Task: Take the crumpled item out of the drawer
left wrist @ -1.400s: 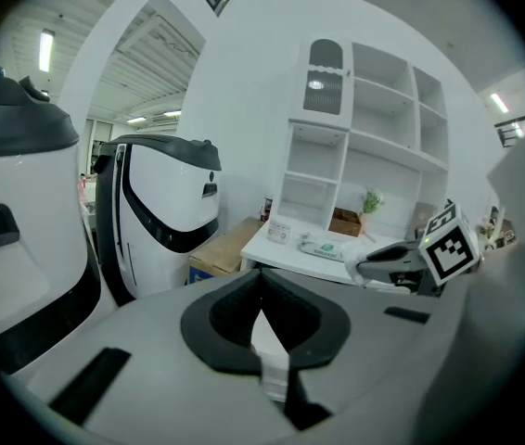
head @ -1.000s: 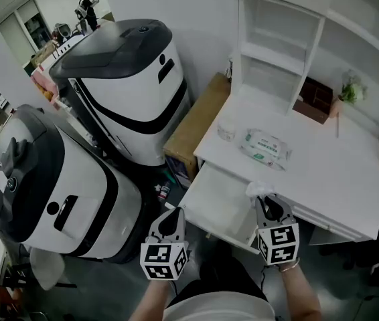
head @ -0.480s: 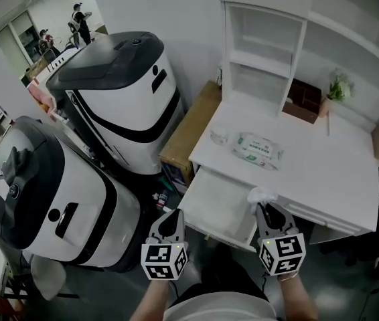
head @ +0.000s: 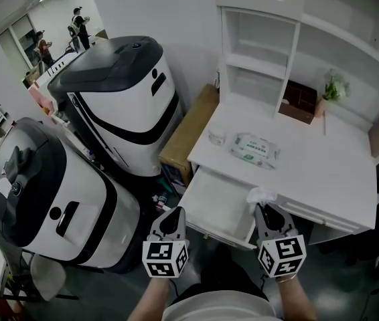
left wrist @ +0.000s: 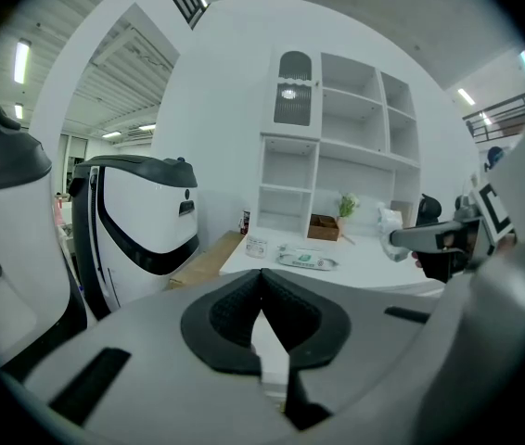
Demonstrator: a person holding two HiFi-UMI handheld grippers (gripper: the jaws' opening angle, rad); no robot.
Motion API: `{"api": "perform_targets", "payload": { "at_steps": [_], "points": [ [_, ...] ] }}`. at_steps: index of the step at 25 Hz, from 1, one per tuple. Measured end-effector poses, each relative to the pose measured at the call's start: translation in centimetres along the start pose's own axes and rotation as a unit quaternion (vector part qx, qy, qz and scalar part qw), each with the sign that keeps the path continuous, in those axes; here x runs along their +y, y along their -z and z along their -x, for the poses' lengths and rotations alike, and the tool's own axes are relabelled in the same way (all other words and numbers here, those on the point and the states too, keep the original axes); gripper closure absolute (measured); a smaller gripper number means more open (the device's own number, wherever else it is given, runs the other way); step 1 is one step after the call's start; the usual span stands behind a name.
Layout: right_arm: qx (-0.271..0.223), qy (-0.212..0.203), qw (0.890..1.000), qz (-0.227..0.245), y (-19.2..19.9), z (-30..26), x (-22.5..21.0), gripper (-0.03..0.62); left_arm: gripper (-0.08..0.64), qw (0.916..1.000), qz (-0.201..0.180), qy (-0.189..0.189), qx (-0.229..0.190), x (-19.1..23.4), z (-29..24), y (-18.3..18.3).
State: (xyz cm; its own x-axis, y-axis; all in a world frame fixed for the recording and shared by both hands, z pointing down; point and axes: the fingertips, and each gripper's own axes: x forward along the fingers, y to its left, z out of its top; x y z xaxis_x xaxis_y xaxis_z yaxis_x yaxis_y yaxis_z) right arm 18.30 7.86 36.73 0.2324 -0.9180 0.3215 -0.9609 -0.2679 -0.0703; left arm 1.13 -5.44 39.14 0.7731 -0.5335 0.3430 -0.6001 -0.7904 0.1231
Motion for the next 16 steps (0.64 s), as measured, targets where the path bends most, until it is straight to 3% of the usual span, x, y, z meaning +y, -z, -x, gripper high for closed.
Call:
{"api": "perform_targets", "payload": {
  "at_steps": [16],
  "points": [
    [0.004, -0.014, 1.0, -0.015, 0.48, -0.24, 0.38, 0.546, 0.569, 0.9999, 0.011, -0.007, 0.005, 0.5, -0.82, 0.77]
  ]
}}
